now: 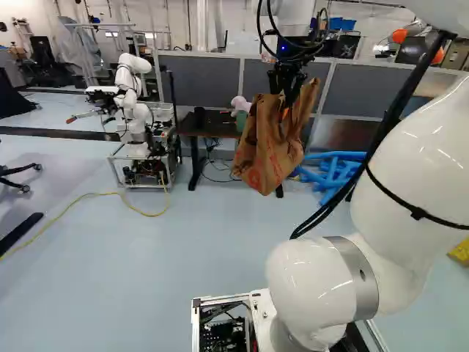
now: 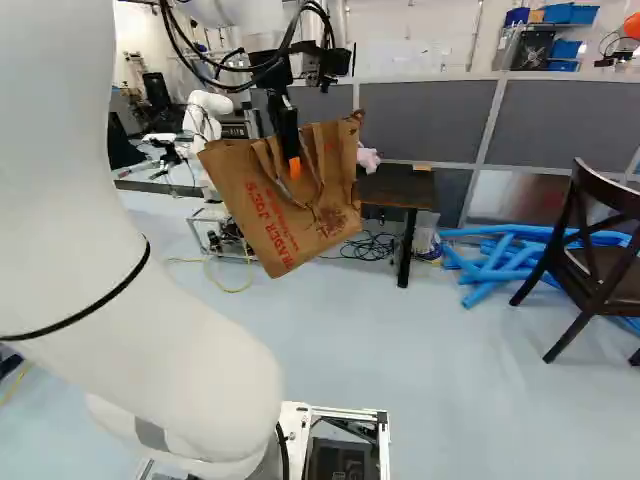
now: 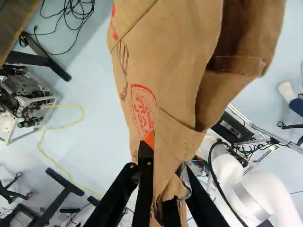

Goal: Pick up the bag on the ground and place it on the table

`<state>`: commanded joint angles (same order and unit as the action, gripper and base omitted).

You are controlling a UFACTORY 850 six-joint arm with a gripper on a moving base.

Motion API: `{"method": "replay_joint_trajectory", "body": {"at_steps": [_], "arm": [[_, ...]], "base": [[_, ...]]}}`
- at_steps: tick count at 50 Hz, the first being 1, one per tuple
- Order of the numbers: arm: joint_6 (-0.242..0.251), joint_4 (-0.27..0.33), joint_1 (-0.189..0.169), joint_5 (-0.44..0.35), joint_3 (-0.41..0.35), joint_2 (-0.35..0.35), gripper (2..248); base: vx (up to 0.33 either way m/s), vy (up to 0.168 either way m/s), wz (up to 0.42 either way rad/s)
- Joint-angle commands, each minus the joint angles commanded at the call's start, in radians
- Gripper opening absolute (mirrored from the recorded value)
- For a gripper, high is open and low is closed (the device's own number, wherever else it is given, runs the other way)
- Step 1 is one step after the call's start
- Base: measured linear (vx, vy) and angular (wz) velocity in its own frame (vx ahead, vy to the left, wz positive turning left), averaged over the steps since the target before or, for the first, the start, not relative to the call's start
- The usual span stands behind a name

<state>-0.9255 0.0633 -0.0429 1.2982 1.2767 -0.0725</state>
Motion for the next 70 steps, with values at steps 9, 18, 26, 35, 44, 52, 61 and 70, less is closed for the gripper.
{"method": "replay_joint_trajectory", "body": {"at_steps": [9,18,26,35,44,52,61,70], "arm": [[0.0,0.0,0.0,0.0,0.0,0.0,21],[0.0,0.0,0.0,0.0,0.0,0.0,21],[0.0,0.0,0.0,0.0,0.0,0.0,21],[0.0,0.0,0.0,0.0,0.0,0.0,21],[0.0,0.0,0.0,0.0,0.0,0.0,21],[0.0,0.0,0.0,0.0,0.0,0.0,21],[0.0,0.0,0.0,0.0,0.0,0.0,21],[0.0,0.0,0.0,0.0,0.0,0.0,21]], "base": [[0.217,-0.099,-0.043],[0.207,-0.089,-0.005],[0.209,-0.088,-0.005],[0.213,-0.096,0.002],[0.211,-0.103,-0.001],[0.216,-0.11,0.006],[0.212,-0.126,-0.005],[0.206,-0.128,0.0]]}}
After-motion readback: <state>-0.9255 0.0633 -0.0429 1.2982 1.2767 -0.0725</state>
